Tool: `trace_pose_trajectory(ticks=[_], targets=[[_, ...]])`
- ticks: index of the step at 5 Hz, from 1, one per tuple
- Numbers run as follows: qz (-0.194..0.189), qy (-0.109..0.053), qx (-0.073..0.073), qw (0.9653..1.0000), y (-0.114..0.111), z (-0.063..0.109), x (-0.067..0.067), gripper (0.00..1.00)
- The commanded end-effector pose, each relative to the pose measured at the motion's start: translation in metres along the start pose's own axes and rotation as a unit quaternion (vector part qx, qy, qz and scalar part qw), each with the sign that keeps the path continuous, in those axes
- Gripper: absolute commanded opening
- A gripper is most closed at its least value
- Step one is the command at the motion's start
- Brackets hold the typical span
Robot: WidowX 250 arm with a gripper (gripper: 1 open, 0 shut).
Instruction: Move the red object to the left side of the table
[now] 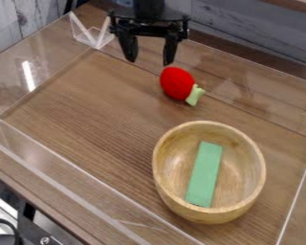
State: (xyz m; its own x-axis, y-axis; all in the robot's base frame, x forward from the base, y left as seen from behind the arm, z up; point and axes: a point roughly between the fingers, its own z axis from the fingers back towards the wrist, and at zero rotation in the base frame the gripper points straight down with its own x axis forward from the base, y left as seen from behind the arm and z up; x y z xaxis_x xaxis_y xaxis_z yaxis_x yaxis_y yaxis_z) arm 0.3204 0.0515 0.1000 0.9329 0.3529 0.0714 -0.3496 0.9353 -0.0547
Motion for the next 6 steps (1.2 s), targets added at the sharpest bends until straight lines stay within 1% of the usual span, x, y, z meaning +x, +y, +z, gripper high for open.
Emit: trace_pose_trajectory(ticks=[1,2,3,4,5,6], targets=[[-0.012,-0.011,-0.006,0.9998,-0.006,-0.001,0.001,1.0],[0.007,-0.007,-0.006,0.9999,-0.019,-0.016,0.0,0.0],[0.032,-0.009,-0.004,0.9995,-0.023,-0.02,0.0,0.0],[0.027,-0.024,-0.016,0.9992,-0.022,-0.004,0.013,0.0],[0.026,-0.036,-0.031,0.9985,-0.019,0.015,0.024,0.0],[0.029,-0.045,-0.042,0.9977,-0.003,0.029,0.032,0.0]])
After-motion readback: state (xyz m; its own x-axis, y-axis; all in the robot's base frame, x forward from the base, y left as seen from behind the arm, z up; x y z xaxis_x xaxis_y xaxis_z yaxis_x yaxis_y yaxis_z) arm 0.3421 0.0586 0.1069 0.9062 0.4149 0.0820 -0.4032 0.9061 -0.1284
